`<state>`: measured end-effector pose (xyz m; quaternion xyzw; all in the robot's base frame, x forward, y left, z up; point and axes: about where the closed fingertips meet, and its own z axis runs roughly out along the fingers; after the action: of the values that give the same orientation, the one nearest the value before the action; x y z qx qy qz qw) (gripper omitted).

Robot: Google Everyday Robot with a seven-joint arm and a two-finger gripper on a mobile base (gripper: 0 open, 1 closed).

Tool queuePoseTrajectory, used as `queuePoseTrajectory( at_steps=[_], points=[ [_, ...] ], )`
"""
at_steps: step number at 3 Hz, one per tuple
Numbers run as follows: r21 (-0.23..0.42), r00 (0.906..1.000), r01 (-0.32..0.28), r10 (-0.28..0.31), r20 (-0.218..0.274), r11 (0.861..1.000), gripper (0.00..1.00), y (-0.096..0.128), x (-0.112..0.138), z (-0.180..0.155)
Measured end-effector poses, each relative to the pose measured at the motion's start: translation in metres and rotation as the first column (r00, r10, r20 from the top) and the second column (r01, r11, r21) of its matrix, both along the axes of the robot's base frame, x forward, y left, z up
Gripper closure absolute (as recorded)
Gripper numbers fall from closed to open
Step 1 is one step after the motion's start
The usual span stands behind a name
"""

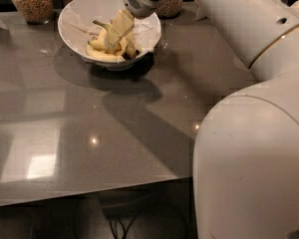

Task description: Pick banana from white bowl

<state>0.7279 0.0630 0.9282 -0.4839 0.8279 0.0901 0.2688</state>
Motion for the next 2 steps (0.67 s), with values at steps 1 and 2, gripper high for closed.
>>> queuePoseTrajectory(
  at_steps=[1,2],
  points=[
    [-0.009,0.9966,0.048,-0.048,-0.066,0.999,0.00,0.001,0.004,-0.023],
    [-0.010,0.9912,0.066,-0.066,-0.115,0.998,0.00,0.007,0.006,-0.039]
  ],
)
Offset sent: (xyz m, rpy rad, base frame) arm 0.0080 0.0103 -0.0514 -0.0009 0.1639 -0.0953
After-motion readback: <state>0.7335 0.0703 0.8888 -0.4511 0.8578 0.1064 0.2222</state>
